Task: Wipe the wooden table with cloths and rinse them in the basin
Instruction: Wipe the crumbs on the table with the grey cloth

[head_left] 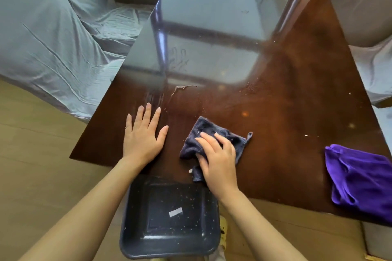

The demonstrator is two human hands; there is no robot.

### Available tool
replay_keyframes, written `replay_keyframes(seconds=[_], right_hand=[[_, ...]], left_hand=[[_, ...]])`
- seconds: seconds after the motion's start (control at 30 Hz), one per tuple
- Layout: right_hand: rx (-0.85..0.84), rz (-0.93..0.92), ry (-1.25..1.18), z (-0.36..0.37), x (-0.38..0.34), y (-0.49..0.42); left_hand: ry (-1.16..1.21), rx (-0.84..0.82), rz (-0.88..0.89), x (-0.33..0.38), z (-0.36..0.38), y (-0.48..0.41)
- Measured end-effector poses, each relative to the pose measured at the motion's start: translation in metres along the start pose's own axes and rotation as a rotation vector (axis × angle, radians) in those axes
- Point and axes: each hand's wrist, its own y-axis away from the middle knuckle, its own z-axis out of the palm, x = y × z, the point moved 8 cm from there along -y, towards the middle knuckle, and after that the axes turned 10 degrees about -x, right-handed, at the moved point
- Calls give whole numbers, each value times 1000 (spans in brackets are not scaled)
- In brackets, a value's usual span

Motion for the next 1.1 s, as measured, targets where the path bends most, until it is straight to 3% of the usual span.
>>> replay_keyframes(seconds=[0.17,0.37,0.43,0.63,0.83,1.1], right_hand=[[154,-79,-83,-35,9,20],[424,101,-10,-128,109,21],[420,184,42,-144,148,17],[186,480,116,-112,210,9],[160,459,118,-87,183,11],[98,238,98,-19,57,23]], left_hand=[[-16,7,37,-2,1,8],[-23,8,32,-2,1,9],[-38,10,27,-3,2,8],[-35,33,33,-3,6,5],[-30,44,44,-6,6,4],[-23,17,50,-5,5,4]])
